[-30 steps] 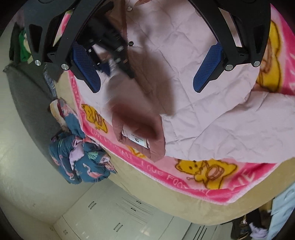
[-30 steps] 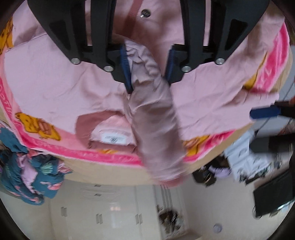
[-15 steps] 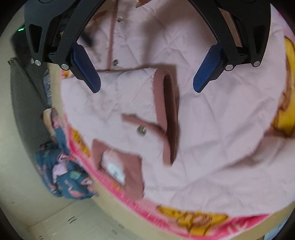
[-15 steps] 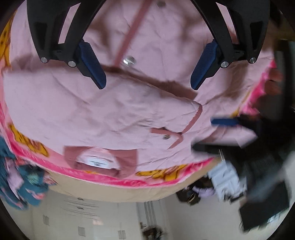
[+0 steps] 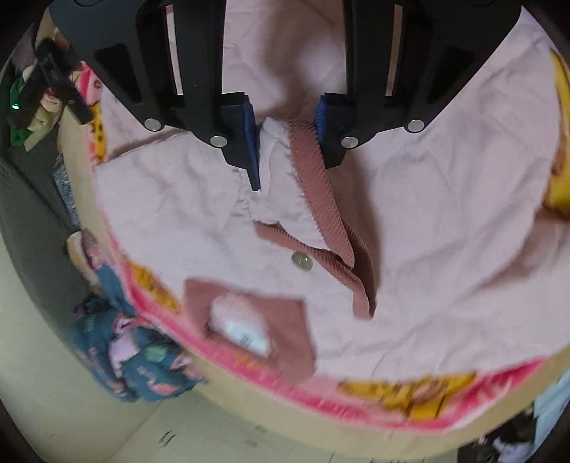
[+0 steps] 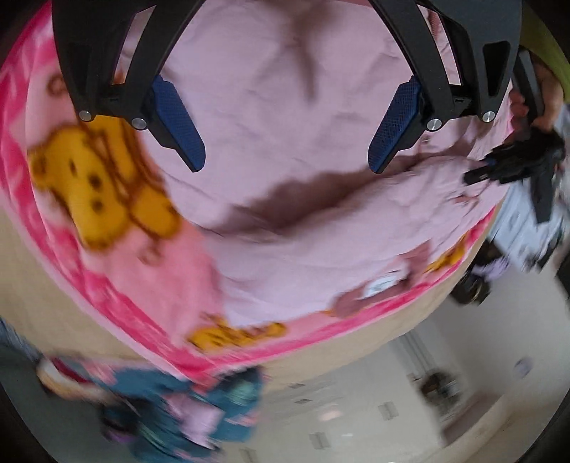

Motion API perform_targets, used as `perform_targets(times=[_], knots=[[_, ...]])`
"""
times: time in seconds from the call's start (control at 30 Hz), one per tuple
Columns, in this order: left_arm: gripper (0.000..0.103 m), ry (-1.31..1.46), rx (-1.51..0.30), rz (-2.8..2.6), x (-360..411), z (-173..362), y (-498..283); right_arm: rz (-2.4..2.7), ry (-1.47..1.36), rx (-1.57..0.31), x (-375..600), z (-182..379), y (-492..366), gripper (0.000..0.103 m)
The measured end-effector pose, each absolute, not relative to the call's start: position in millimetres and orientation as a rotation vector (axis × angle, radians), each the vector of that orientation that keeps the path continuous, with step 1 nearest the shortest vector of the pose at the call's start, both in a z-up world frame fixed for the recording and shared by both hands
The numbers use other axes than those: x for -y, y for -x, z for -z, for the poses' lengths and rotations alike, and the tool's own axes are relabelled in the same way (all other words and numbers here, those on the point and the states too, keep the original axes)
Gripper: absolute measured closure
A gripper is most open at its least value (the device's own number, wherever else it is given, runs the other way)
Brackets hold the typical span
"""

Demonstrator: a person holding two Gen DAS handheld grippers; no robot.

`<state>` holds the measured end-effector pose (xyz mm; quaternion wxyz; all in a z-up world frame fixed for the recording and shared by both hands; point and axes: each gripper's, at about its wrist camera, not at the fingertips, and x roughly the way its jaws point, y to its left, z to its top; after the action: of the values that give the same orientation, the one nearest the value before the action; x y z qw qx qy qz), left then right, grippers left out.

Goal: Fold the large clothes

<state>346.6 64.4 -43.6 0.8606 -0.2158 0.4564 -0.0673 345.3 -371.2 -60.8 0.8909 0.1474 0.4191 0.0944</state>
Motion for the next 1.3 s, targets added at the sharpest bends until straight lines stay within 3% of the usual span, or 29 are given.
perform_targets(times=[0.23, 0.6, 1.07, 1.2, 1.3], knots=[[0.087, 0.3, -0.775, 0.129, -70, -24, -341, -0.174, -0.348, -0.84, 385, 49, -352, 0.011], [0.084, 0.234, -0.966, 0.032, -90, 63, -356, -0.246, -0.16, -0.847, 318, 31, -415, 0.011], [0.075, 0.207, -0.978, 0.022, -93, 79, -351, -0.161, -0.01, -1.028, 286, 99, -462, 0.01], [0.07, 0.207, -0.975, 0.015, -94, 80, -349, -0.146, -0.012, -1.016, 284, 107, -459, 0.008], [0.058, 0.171, -0.97, 0.015, -91, 70, -342, -0.15, -0.035, -1.017, 285, 99, -455, 0.008]])
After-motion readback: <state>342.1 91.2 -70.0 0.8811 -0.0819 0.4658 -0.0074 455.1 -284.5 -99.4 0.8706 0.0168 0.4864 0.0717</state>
